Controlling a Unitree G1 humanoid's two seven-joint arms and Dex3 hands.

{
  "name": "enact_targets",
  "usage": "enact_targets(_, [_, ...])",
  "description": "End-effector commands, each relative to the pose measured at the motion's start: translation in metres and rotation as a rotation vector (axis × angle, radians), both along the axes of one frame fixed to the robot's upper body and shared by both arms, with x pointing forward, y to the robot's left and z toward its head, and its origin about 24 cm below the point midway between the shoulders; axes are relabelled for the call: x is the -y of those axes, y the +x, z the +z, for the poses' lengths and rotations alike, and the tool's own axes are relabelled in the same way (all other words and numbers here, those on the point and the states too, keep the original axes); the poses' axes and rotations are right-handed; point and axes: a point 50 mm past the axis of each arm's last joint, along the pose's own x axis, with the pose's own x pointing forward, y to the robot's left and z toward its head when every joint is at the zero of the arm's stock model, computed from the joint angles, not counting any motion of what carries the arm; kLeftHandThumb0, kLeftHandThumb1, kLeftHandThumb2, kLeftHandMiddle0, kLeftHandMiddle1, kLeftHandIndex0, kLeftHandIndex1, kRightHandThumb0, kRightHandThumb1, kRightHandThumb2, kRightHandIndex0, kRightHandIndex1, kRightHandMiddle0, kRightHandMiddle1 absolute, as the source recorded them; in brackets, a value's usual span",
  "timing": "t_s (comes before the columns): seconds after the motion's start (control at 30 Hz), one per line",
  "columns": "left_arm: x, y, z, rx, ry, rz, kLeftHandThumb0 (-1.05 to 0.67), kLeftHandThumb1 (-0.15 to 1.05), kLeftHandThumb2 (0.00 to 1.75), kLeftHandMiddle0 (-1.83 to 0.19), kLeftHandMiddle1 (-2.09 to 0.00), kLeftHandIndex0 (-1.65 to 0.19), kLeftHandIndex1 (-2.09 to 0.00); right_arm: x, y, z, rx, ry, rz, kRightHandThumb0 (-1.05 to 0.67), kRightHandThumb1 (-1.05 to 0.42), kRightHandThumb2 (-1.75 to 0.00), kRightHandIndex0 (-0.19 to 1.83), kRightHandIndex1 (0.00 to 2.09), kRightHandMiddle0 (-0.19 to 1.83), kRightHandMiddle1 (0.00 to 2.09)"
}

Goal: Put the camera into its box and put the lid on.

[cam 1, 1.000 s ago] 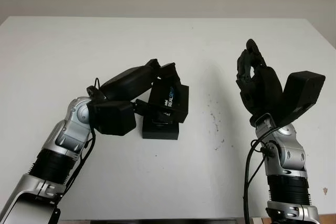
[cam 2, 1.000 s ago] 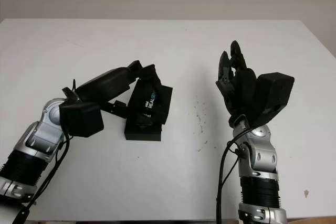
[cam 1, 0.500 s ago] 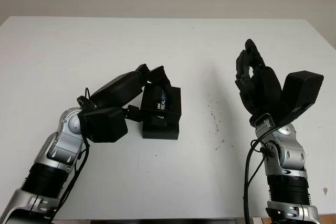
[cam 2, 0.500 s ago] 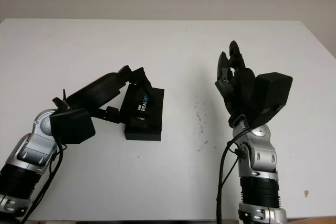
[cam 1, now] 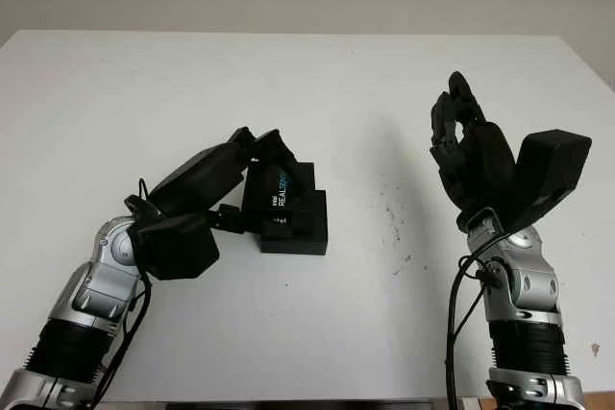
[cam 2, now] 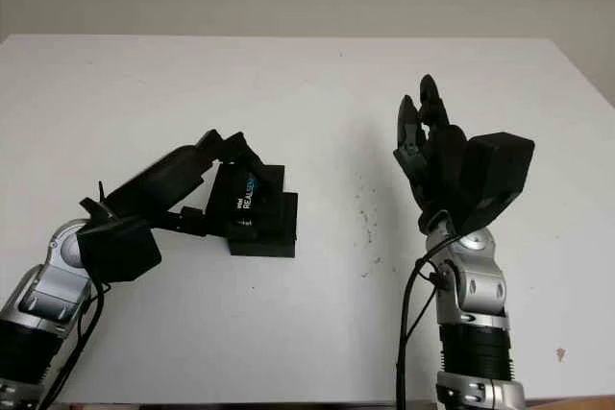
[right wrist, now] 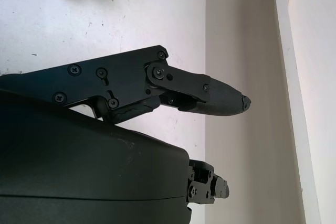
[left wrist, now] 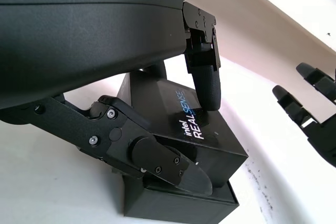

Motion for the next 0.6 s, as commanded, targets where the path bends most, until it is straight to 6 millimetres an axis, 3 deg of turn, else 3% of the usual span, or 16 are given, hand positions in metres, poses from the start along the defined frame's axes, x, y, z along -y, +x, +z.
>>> enact_targets(0.0, [-0.003,-0.001,-0.004,-0.008,-0.006,0.008,-0.25,1.05,0.20,-0.17,-1.69,-0.07,-1.42,0.001,0.001,0.002,0.005,-0.002,-0.002,-0.61,-1.05,-0.60,-0.06,0.06,-0.06,0.05])
enact_targets(0.57, [0.009,-0.001,-0.016,-0.038,-0.058,-0.049,-0.28,1.05,0.23,-0.14,-1.84,-0.06,-1.53,0.001,0.001,0.000,-0.002,0.003,-0.003,-0.58,-1.05,-0.60,-0.05,0.06,-0.07,0.05])
